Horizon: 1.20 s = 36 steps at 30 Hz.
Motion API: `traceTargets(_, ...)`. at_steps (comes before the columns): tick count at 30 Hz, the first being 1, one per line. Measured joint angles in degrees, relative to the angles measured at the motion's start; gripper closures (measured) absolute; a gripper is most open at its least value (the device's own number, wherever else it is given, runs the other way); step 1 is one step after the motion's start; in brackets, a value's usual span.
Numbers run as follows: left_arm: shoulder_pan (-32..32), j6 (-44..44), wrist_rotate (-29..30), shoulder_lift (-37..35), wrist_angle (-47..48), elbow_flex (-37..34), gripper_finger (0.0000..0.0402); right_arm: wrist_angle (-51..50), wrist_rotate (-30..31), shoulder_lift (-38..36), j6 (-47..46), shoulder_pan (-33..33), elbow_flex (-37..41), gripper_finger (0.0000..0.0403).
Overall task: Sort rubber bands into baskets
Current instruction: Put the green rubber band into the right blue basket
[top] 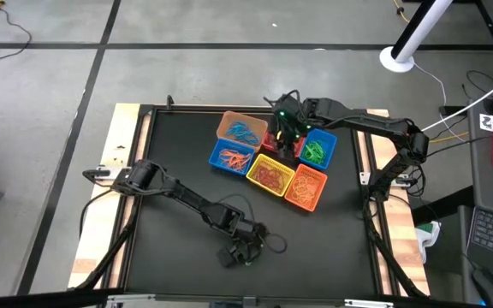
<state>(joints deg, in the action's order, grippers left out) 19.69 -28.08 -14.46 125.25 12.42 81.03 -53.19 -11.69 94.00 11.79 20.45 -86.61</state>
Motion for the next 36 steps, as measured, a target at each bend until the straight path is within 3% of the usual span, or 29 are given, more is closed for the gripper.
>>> traceTargets(9,-0.56,2.06,-0.82,-0.04,0.32,-0.12,0.0376,-8.43,-0.61,0.00,0.02,-2.23,0.00,0.0235)
traceTargets(12,-0.58,2.80,-0.47,-0.36,0.07,-0.19,0.0396,-10.88,-0.49,0.00,0.04,-3.48,0.02,0.0235)
traceTargets(20,-1.56,5.04,1.78,-1.60,-0.26,-0.45,0.0387,-11.69,-0.40,0.02,0.04,-7.37,0.02,0.0235)
traceTargets(26,-0.71,5.09,11.85,-1.80,-0.92,-0.45,0.0379,-11.79,-0.38,0.02,0.04,-9.42,0.02,0.0235)
traceTargets(36,-0.31,4.14,14.47,-1.88,-1.34,-0.32,0.0272,-11.91,-0.36,0.02,0.04,-9.58,0.02,0.0235)
